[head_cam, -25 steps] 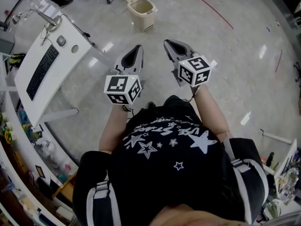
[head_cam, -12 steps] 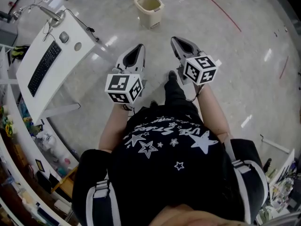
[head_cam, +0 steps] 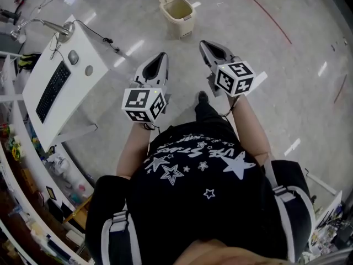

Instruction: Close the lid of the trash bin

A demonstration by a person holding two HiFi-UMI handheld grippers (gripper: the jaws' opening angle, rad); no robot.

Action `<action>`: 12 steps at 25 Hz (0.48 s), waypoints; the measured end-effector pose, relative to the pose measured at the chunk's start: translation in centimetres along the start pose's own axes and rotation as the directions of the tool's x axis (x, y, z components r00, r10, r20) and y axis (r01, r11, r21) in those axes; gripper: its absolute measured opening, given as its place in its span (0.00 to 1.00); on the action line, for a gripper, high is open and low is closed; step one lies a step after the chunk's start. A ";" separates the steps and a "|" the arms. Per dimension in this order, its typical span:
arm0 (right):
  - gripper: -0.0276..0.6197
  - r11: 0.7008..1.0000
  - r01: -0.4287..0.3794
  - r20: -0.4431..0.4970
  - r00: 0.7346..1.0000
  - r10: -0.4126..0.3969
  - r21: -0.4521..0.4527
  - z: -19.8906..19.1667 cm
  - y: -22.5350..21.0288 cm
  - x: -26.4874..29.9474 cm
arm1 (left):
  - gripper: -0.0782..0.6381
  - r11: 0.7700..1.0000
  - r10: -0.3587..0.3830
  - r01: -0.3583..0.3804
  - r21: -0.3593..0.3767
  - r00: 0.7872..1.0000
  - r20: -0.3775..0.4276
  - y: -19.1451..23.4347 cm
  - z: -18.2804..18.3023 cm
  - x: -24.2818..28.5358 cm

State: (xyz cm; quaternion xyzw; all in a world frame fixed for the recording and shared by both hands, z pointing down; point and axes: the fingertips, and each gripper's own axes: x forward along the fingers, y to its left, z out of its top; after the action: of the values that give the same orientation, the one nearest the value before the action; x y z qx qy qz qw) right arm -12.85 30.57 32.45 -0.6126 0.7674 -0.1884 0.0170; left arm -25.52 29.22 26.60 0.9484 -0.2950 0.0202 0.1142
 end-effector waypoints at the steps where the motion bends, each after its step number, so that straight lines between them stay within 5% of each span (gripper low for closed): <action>1: 0.05 1.000 -0.002 -0.001 1.000 0.002 0.001 0.5 -1.0 0.5 | 0.13 1.000 0.002 -0.002 0.003 1.000 0.003 0.1 0.2 1.0; 12: 0.05 0.999 -0.047 -0.019 0.999 0.047 0.019 4.5 -10.4 4.7 | 0.13 0.997 0.076 -0.076 0.003 0.997 -0.019 0.7 1.1 11.0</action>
State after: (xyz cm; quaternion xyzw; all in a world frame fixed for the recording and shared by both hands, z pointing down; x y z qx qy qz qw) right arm -3.20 23.03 32.49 -0.5923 0.7800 -0.2011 0.0197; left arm -16.84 22.32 26.80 0.9364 -0.3296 0.0339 0.1153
